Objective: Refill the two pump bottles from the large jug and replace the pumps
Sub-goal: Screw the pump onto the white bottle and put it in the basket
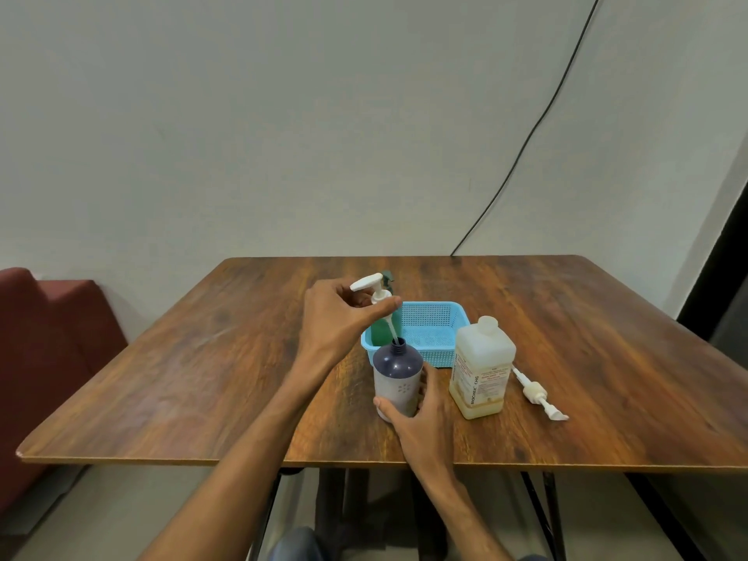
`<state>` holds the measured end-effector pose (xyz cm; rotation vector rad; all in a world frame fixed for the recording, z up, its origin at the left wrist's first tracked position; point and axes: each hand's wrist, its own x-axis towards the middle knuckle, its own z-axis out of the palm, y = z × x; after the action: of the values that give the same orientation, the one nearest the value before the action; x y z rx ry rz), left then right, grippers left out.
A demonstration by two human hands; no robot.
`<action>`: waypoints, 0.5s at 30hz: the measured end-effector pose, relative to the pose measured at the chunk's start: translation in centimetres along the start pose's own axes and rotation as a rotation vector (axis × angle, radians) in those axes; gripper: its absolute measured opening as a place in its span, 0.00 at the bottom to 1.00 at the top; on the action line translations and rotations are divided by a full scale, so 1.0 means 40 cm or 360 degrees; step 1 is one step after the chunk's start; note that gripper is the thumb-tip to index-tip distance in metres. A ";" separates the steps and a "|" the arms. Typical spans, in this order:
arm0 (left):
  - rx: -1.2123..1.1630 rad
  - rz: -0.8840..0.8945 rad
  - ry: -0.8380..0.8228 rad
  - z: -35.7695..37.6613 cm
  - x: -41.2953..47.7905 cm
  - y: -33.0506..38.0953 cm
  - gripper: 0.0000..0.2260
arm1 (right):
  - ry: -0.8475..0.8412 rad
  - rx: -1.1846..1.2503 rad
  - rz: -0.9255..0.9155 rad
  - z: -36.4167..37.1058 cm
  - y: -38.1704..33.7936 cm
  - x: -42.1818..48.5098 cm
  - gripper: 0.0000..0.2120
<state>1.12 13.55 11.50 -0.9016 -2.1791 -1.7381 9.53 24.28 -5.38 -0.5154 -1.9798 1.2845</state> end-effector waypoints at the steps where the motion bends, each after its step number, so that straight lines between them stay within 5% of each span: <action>1: 0.0023 -0.0016 -0.0022 0.010 0.000 -0.004 0.16 | 0.0006 -0.0001 -0.0006 0.001 0.001 0.000 0.43; 15: 0.0241 -0.0135 -0.0137 0.085 -0.016 -0.059 0.13 | 0.0021 0.0010 0.0013 0.008 0.012 0.001 0.46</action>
<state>0.96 16.24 8.33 -0.8737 -2.3995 -1.5705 9.25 24.32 -5.89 -0.5278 -1.9640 1.2890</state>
